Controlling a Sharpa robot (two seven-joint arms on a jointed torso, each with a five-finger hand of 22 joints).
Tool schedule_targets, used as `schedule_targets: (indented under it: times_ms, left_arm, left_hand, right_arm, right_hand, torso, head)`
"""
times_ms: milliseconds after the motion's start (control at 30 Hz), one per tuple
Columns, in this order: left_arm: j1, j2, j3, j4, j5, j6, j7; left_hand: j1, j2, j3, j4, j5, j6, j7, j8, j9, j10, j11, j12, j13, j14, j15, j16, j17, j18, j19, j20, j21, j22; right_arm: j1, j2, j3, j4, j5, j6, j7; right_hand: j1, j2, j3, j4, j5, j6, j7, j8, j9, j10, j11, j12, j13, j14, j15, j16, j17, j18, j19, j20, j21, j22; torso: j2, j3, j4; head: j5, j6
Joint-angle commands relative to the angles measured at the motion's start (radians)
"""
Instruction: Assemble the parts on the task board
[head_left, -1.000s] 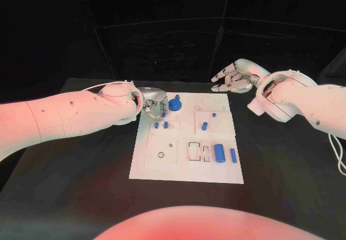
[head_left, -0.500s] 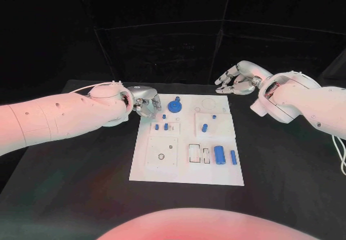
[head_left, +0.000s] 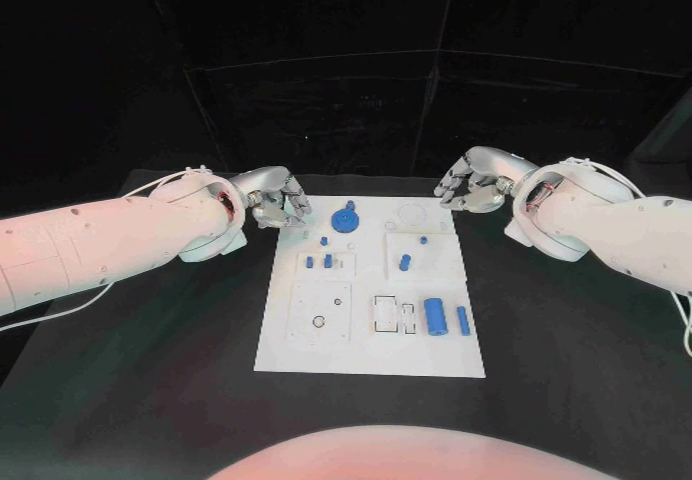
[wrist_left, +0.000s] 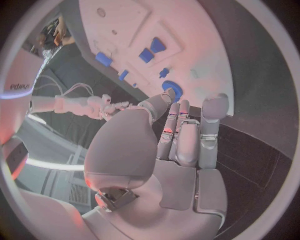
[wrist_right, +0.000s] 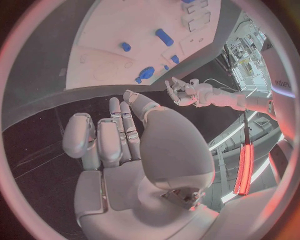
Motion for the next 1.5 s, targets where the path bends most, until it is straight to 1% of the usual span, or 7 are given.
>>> schedule_targets:
  times_ms: [33,133,233,400,833,1133,1500]
  left_arm:
    - [0.002,-0.016,0.0,0.018,0.533,-0.036,0.199]
    - [0.003,-0.035,0.0,0.04,0.748,0.024,0.28]
    - [0.003,-0.047,-0.001,0.059,0.878,0.069,0.33]
    - [0.002,-0.061,-0.001,0.089,1.011,0.113,0.378]
    - [0.001,-0.073,-0.001,0.12,1.067,0.126,0.402]
    - [0.001,-0.077,-0.001,0.127,1.087,0.131,0.406]
    - [0.001,-0.082,-0.001,0.13,1.089,0.128,0.404]
  left_hand:
    - [-0.001,0.014,0.005,0.007,-0.001,0.003,0.0,0.0,-0.003,-0.003,0.002,0.0,-0.007,-0.068,0.001,-0.086,-0.147,0.032,-0.073,0.002,-0.135,-0.132]
    - [0.003,0.017,0.009,0.003,0.002,-0.002,0.008,-0.001,-0.008,-0.019,0.009,-0.002,-0.011,-0.239,0.009,-0.282,-0.44,0.036,-0.153,0.006,-0.213,-0.178]
    - [0.004,0.013,-0.001,-0.004,0.0,-0.005,0.007,-0.002,-0.009,-0.017,0.012,0.006,-0.01,-0.328,0.014,-0.357,-0.502,0.034,-0.22,0.012,-0.264,-0.203]
    - [-0.009,0.017,-0.039,0.0,-0.001,0.005,0.005,0.004,-0.008,-0.002,0.011,0.019,-0.01,-0.375,0.021,-0.404,-0.54,0.033,-0.271,0.022,-0.309,-0.227]
    - [-0.005,0.023,-0.053,-0.002,-0.001,0.007,0.009,0.006,-0.008,0.002,0.011,0.021,-0.011,-0.377,0.022,-0.411,-0.552,0.035,-0.275,0.024,-0.319,-0.235]
    - [0.004,0.026,-0.058,-0.009,-0.001,0.004,0.013,0.004,-0.01,-0.002,0.014,0.02,-0.012,-0.376,0.022,-0.413,-0.557,0.035,-0.272,0.024,-0.32,-0.237]
    - [0.011,0.029,-0.064,-0.014,-0.001,-0.002,0.022,0.002,-0.01,-0.006,0.019,0.019,-0.012,-0.373,0.024,-0.414,-0.563,0.035,-0.269,0.024,-0.32,-0.238]
  right_arm:
    - [-0.013,-0.002,0.0,0.018,-0.205,0.038,-0.055]
    - [-0.033,-0.002,-0.001,0.028,-0.267,0.044,-0.066]
    - [-0.051,0.002,-0.001,0.031,-0.307,0.039,-0.071]
    - [-0.071,0.02,-0.001,0.025,-0.346,0.02,-0.072]
    - [-0.09,0.056,-0.002,0.003,-0.35,0.044,-0.059]
    - [-0.094,0.066,-0.002,-0.002,-0.342,0.093,-0.049]
    - [-0.097,0.078,-0.002,-0.01,-0.341,0.13,-0.051]
  right_hand:
    - [-0.003,-0.012,0.017,-0.005,-0.012,0.009,0.0,0.002,-0.001,0.012,-0.001,-0.012,-0.021,0.017,-0.006,-0.005,-0.001,0.004,0.008,-0.001,0.0,0.001]
    - [-0.009,-0.021,0.028,-0.007,-0.022,0.01,0.0,-0.002,-0.002,0.005,0.002,-0.03,-0.04,0.017,-0.004,-0.007,-0.004,0.004,0.007,0.0,-0.001,-0.001]
    - [-0.016,-0.031,0.038,-0.01,-0.027,-0.004,0.003,-0.014,-0.005,-0.009,0.007,-0.048,-0.06,0.015,0.0,-0.012,-0.011,0.005,0.004,0.003,-0.004,-0.006]
    - [-0.023,-0.046,0.056,-0.015,-0.038,-0.033,0.011,-0.04,-0.007,-0.034,0.019,-0.078,-0.098,0.013,0.009,-0.017,-0.019,0.006,0.0,0.011,-0.008,-0.012]
    - [-0.022,-0.049,0.07,-0.021,-0.046,-0.051,0.015,-0.047,-0.006,-0.05,0.025,-0.095,-0.13,0.014,0.013,-0.017,-0.017,0.007,0.0,0.016,-0.009,-0.013]
    - [-0.014,-0.035,0.095,-0.027,-0.047,-0.036,0.02,-0.041,-0.003,-0.024,0.026,-0.093,-0.15,0.016,0.014,-0.011,-0.011,0.005,0.007,0.017,-0.003,-0.002]
    - [-0.021,-0.015,0.124,-0.024,-0.054,0.021,0.015,-0.026,0.003,0.045,0.015,-0.088,-0.173,0.017,0.006,-0.015,-0.028,-0.001,0.026,0.012,0.013,0.027]
  torso:
    - [0.002,0.0025,-0.0027]
    - [0.003,-0.0002,0.0018]
    - [0.002,-0.0006,0.0025]
    - [0.003,-0.0005,0.0009]
    - [0.003,-0.0003,0.0025]
    - [0.003,-0.0004,0.001]
    - [0.002,0.0002,0.0023]
  head:
    - [-0.009,0.005]
    - [-0.021,0.009]
    - [-0.02,0.01]
    - [-0.017,0.01]
    - [-0.03,0.02]
    - [-0.033,0.021]
    - [-0.032,0.012]
